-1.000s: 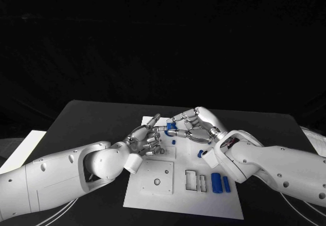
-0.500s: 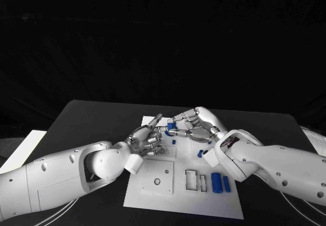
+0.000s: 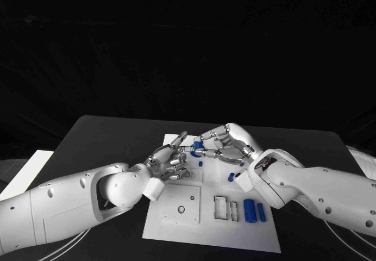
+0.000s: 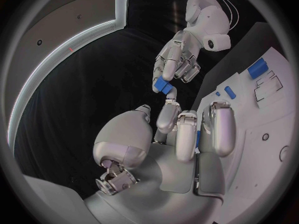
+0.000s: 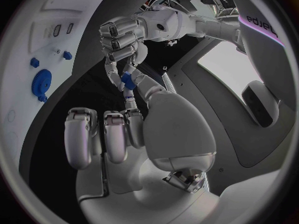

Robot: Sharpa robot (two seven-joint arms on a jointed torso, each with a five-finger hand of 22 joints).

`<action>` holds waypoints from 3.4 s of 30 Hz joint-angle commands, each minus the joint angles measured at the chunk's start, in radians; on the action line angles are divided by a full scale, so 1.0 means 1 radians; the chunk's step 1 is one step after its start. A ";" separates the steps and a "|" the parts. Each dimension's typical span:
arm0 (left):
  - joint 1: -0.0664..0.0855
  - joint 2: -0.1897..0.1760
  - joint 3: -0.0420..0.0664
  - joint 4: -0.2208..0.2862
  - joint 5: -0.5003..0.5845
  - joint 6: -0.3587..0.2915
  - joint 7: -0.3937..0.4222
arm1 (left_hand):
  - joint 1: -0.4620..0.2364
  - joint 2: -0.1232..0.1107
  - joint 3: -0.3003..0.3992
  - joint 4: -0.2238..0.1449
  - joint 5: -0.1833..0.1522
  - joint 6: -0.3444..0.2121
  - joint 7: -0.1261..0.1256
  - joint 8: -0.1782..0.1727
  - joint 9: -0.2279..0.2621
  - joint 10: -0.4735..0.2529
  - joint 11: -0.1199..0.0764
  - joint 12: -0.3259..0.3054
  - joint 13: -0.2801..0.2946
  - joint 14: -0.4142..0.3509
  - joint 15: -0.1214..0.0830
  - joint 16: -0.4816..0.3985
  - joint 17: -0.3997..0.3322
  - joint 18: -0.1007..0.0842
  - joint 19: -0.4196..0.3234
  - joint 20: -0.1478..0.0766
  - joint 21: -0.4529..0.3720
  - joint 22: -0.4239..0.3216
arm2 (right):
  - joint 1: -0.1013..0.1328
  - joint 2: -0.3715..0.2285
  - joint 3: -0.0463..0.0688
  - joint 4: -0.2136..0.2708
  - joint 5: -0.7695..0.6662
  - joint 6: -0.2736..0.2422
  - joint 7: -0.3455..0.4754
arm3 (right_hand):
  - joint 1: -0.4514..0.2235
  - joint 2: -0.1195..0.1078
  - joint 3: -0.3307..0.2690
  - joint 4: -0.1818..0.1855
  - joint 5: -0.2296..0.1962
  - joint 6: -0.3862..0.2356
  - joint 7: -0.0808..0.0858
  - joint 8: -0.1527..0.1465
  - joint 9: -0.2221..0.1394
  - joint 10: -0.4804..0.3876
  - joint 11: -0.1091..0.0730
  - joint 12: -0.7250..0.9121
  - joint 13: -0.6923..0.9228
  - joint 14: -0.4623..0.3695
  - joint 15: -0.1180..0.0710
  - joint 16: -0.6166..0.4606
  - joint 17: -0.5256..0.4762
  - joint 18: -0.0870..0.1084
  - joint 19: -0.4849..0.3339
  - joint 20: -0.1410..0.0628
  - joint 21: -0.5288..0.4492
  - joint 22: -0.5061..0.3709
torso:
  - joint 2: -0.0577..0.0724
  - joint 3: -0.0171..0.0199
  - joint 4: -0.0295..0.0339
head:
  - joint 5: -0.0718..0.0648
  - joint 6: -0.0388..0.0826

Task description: Assemble the parts on the task board

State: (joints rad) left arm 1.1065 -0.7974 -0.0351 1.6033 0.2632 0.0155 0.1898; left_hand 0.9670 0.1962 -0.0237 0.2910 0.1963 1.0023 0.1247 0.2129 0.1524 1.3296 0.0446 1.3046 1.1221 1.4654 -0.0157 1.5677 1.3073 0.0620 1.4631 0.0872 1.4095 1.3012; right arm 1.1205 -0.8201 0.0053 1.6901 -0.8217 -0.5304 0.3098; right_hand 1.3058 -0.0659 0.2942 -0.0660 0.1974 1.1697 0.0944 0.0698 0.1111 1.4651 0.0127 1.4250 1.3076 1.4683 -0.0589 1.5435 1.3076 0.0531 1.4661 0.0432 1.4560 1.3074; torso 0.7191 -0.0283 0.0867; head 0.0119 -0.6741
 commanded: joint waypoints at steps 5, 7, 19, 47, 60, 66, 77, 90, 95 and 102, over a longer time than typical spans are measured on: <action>0.002 0.001 0.002 0.000 -0.005 0.035 0.008 | -0.001 0.007 -0.006 0.001 0.005 0.008 -0.001 0.005 0.002 0.006 -0.001 0.006 0.002 0.105 -0.008 0.003 0.263 -0.005 0.013 -0.004 0.005 0.002 | -0.001 -0.002 0.000 -0.002 -0.012 0.015 -0.007 | 0.002 0.012 -0.001 0.004 0.003 0.007 0.002 0.003 0.002 0.032 0.002 0.004 0.170 0.095 0.005 0.004 0.228 -0.007 0.016 0.007 0.003 0.054 | 0.000 -0.0002 -0.0002 | -0.001 0.001; 0.002 0.000 0.002 0.000 -0.005 0.035 0.008 | -0.001 0.007 -0.006 0.001 0.005 0.008 -0.001 0.005 0.002 0.006 -0.001 0.006 0.002 0.105 -0.008 0.003 0.263 -0.005 0.013 -0.004 0.005 0.002 | -0.001 -0.003 0.000 -0.002 -0.012 0.015 -0.007 | 0.002 0.012 -0.001 0.004 0.003 0.007 0.002 0.003 0.002 0.032 0.002 0.004 0.170 0.095 0.005 0.004 0.228 -0.007 0.016 0.007 0.003 0.054 | 0.000 -0.0002 0.0000 | -0.002 0.002; 0.001 -0.004 0.002 0.003 -0.005 0.034 0.010 | 0.000 0.008 -0.006 0.000 0.005 0.009 -0.002 0.006 0.003 0.007 -0.001 0.006 0.003 0.105 -0.009 0.003 0.263 -0.005 0.013 -0.004 0.005 0.002 | -0.001 -0.008 0.000 -0.005 -0.012 0.014 -0.009 | 0.002 0.012 -0.001 0.004 0.003 0.007 0.002 0.003 0.002 0.032 0.002 0.004 0.170 0.095 0.005 0.004 0.228 -0.007 0.016 0.007 0.003 0.054 | 0.000 -0.0004 -0.0002 | -0.001 -0.003; 0.002 -0.013 0.002 -0.030 -0.042 -0.058 -0.054 | 0.024 -0.003 -0.009 -0.003 0.005 -0.045 0.014 -0.024 0.004 -0.019 0.011 -0.024 -0.036 0.105 -0.002 0.003 0.263 -0.001 0.004 -0.002 -0.009 -0.021 | -0.003 -0.017 0.000 0.011 -0.007 0.008 -0.004 | -0.002 0.011 -0.005 0.006 0.002 0.007 0.002 0.003 0.002 0.031 0.003 0.004 0.170 0.094 0.005 0.003 0.227 -0.007 0.016 0.007 0.003 0.054 | 0.000 0.0002 0.0006 | -0.001 -0.003; 0.006 -0.065 0.002 -0.077 -0.058 -0.087 -0.023 | 0.034 -0.008 -0.009 -0.006 0.005 -0.053 0.018 -0.028 0.004 -0.029 0.014 -0.033 -0.049 0.105 0.002 0.003 0.263 0.000 0.003 0.002 -0.012 -0.025 | -0.003 -0.012 -0.001 -0.030 -0.111 0.078 -0.062 | -0.002 0.012 -0.006 0.007 0.000 0.008 0.002 0.003 0.002 0.032 0.002 0.005 0.170 0.095 0.005 0.005 0.229 -0.007 0.017 0.007 0.004 0.055 | 0.000 -0.0024 0.0000 | -0.004 -0.011; 0.007 -0.101 0.010 -0.065 -0.032 -0.079 0.021 | 0.043 -0.009 -0.007 -0.009 0.006 -0.054 0.019 -0.028 0.005 -0.030 0.016 -0.034 -0.049 0.105 0.003 0.003 0.263 0.000 0.002 0.003 -0.013 -0.027 | -0.002 0.013 -0.001 -0.071 -0.225 0.126 -0.118 | -0.002 0.015 -0.006 0.008 -0.001 0.009 0.001 0.004 0.003 0.031 0.002 0.004 0.170 0.095 0.004 0.007 0.232 -0.007 0.017 0.007 0.004 0.056 | -0.001 -0.0031 0.0020 | -0.006 -0.018; 0.026 -0.155 0.017 -0.010 -0.009 -0.085 0.061 | 0.045 -0.010 -0.007 -0.010 0.006 -0.054 0.019 -0.028 0.005 -0.029 0.016 -0.033 -0.048 0.105 0.003 0.003 0.263 0.000 0.002 0.003 -0.013 -0.027 | -0.016 0.090 -0.005 -0.173 -0.393 0.162 -0.184 | -0.003 0.016 -0.007 0.009 -0.002 0.010 0.000 0.004 0.003 0.030 0.001 0.002 0.168 0.095 0.004 0.007 0.232 -0.007 0.017 0.007 0.004 0.055 | 0.001 -0.0028 0.0062 | 0.000 -0.036; 0.029 -0.163 0.018 0.019 -0.007 -0.082 0.068 | 0.046 -0.012 -0.008 -0.010 0.005 -0.054 0.019 -0.028 0.005 -0.030 0.016 -0.035 -0.050 0.105 0.003 0.003 0.263 0.001 0.001 0.004 -0.014 -0.029 | -0.051 0.147 -0.006 -0.231 -0.542 0.163 -0.233 | -0.005 0.016 -0.010 0.010 -0.006 0.011 -0.001 0.004 0.004 0.030 0.001 0.002 0.168 0.095 0.004 0.006 0.231 -0.007 0.016 0.007 0.003 0.055 | 0.001 -0.0011 0.0048 | 0.006 -0.053; 0.029 -0.163 0.018 0.023 -0.008 -0.078 0.066 | 0.047 -0.013 -0.008 -0.011 0.005 -0.054 0.019 -0.028 0.006 -0.029 0.016 -0.034 -0.048 0.105 0.004 0.003 0.263 0.001 0.001 0.004 -0.013 -0.028 | -0.057 0.158 -0.007 -0.243 -0.569 0.165 -0.251 | -0.005 0.016 -0.010 0.011 -0.007 0.012 -0.001 0.004 0.004 0.030 0.000 0.001 0.168 0.095 0.003 0.006 0.231 -0.006 0.016 0.007 0.003 0.054 | 0.001 -0.0007 0.0045 | 0.008 -0.057; 0.029 -0.161 0.018 0.029 -0.013 -0.073 0.064 | 0.048 -0.014 -0.008 -0.011 0.005 -0.054 0.019 -0.028 0.006 -0.030 0.016 -0.035 -0.049 0.105 0.004 0.003 0.263 0.001 0.001 0.004 -0.014 -0.028 | -0.061 0.171 -0.007 -0.258 -0.603 0.168 -0.278 | -0.006 0.016 -0.011 0.011 -0.010 0.012 -0.001 0.005 0.004 0.029 0.000 0.001 0.168 0.095 0.003 0.006 0.230 -0.006 0.016 0.007 0.002 0.053 | 0.001 -0.0012 0.0038 | 0.006 -0.059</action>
State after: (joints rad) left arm 1.1344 -0.9602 -0.0183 1.6277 0.2501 -0.0713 0.2407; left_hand 1.0067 0.1827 -0.0291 0.2855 0.1963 0.9556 0.1461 0.1886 0.1567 1.3079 0.0587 1.2741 1.0734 1.4667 -0.0172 1.5677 1.3074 0.0621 1.4631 0.0872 1.3998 1.2740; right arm 1.0611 -0.6518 -0.0014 1.4334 -1.3733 -0.3791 0.0620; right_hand 1.3013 -0.0623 0.2844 -0.0590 0.1889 1.1760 0.0955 0.0717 0.1140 1.4651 0.0127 1.4249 1.3075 1.4683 -0.0589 1.5473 1.3075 0.0531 1.4661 0.0432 1.4559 1.3080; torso 0.7202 -0.0290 0.0906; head 0.0188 -0.7327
